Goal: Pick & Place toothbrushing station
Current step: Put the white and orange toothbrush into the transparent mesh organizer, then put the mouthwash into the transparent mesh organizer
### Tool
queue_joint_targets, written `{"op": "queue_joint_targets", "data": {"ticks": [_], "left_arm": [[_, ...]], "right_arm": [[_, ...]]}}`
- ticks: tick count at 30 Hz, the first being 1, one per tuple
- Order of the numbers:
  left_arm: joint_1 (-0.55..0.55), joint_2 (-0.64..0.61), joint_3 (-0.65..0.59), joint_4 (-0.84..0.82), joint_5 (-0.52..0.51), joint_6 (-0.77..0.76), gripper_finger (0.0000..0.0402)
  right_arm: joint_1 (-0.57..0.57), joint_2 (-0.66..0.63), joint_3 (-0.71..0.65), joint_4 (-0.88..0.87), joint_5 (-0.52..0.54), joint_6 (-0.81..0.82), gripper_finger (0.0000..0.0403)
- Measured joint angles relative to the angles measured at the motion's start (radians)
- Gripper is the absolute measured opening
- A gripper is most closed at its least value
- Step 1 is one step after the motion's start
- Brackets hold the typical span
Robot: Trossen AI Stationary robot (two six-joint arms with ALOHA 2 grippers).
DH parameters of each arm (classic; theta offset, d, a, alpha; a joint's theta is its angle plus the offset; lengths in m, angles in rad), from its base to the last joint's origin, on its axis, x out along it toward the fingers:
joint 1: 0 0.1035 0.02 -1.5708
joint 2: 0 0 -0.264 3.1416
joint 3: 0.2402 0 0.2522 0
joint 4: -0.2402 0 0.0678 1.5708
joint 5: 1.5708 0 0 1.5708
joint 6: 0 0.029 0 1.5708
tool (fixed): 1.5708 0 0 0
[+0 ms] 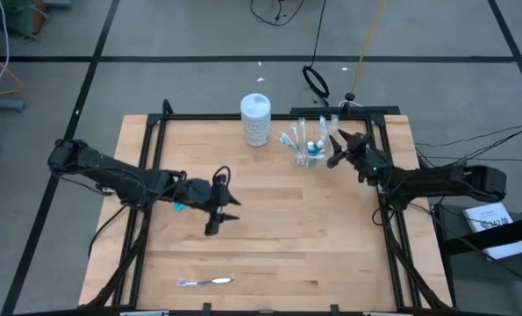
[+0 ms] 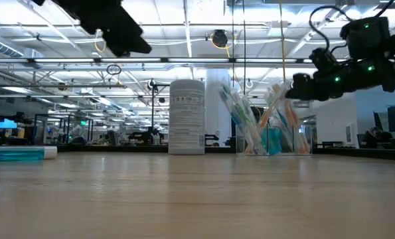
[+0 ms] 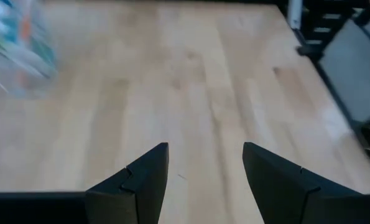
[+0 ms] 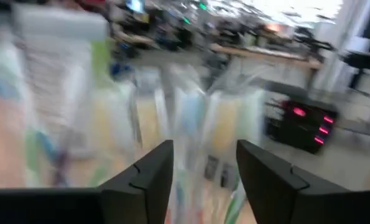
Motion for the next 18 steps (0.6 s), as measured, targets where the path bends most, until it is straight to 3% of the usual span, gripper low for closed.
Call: {"op": "queue_joint_targets", "data": {"ticks": [10, 14, 18], "left_arm": [[-0.24, 0.072, 0.0, -0.002, -0.011, -0.262, 0.0214], [-0.338, 0.186, 0.0, 0.047, -0.018, -0.368, 0.0214], [-0.419, 0.275, 0.0, 0.052, -0.017, -0.431, 0.0214]], "right_arm": [[0.065, -0.133, 0.0, -0.018, -0.014, -0.05, 0.0172], [0.14, -0.142, 0.0, 0.063, -0.017, -0.08, 0.0172], [0.217, -0.144, 0.001, 0.211, -0.106, -0.091, 0.0171]]}}
